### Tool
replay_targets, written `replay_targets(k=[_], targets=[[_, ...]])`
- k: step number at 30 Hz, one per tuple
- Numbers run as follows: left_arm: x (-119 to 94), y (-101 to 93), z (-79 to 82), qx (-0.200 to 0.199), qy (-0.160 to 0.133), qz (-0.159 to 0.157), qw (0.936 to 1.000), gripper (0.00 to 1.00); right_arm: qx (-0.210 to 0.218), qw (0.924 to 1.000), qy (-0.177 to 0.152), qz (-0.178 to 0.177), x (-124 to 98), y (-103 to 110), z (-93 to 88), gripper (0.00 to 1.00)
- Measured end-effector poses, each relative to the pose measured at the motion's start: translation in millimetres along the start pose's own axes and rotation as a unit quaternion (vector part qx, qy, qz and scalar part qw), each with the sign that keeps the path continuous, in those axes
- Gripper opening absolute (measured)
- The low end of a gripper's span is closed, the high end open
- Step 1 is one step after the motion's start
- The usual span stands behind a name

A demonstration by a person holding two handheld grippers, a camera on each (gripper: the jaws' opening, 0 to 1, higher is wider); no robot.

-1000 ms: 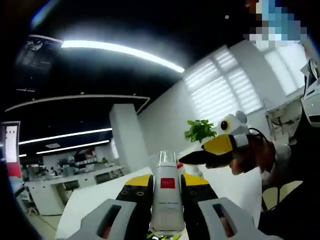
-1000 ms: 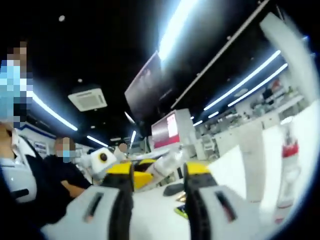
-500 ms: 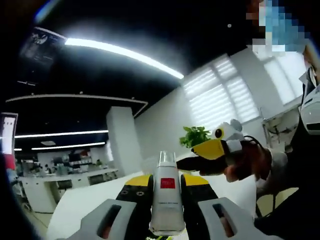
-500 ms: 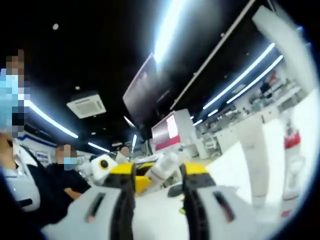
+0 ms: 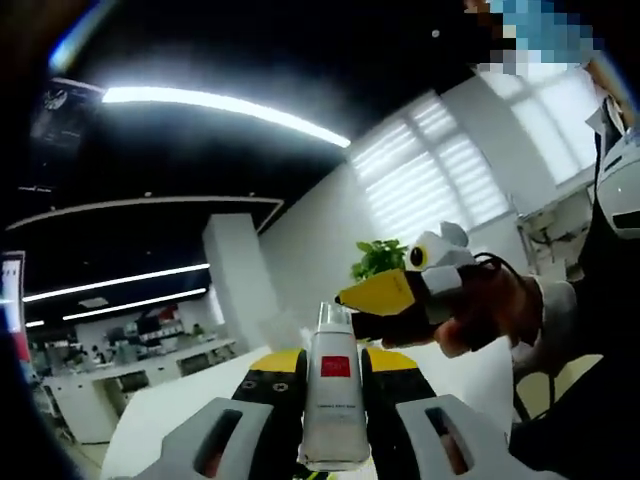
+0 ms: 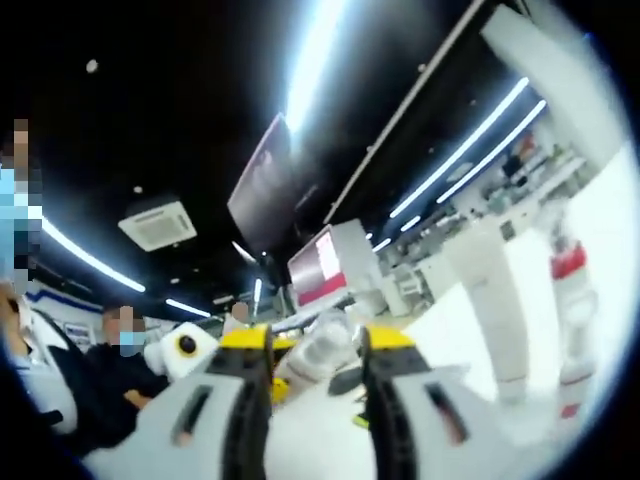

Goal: Arrange the skincare products in the storage area until every visible bottle or jar stands upright without overlapping.

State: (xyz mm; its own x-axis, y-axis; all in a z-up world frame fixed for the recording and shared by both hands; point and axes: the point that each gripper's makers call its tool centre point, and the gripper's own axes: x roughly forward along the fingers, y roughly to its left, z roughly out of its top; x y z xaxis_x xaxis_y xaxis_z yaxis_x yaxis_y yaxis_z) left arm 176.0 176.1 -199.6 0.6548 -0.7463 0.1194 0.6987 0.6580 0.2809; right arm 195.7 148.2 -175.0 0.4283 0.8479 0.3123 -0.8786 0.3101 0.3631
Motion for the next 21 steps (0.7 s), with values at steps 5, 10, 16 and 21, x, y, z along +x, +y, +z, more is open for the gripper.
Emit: replay_targets(k=[5,10,16,21], targets=[[1.2,-3.3,0.6,0.008,-0.007,0.002,0.9999,0.21,0.004,0.9999,-0.009,0.001,-0.4,-1.5,4.7,0.29],[0.4,-4.7,2.5,0.019,-0.011,0.005,0.9997,0.21,0.005,1.0,-0.006,0.0,0.8,-2.5,3.8,0.29],[2.5,-6.5,1.8,0.041,-0.004,0.008,0.9991,0.21,0.014,0.9998,-0.01,-0.009,0.5,-6.0,4.2,0.25],[2.0,-7.4,2.9,0.052,-0.007,0.011,0.9986,0.21,0.021,0.9997,-0.011,-0.009,0.7,-4.5,3.0,0.25]])
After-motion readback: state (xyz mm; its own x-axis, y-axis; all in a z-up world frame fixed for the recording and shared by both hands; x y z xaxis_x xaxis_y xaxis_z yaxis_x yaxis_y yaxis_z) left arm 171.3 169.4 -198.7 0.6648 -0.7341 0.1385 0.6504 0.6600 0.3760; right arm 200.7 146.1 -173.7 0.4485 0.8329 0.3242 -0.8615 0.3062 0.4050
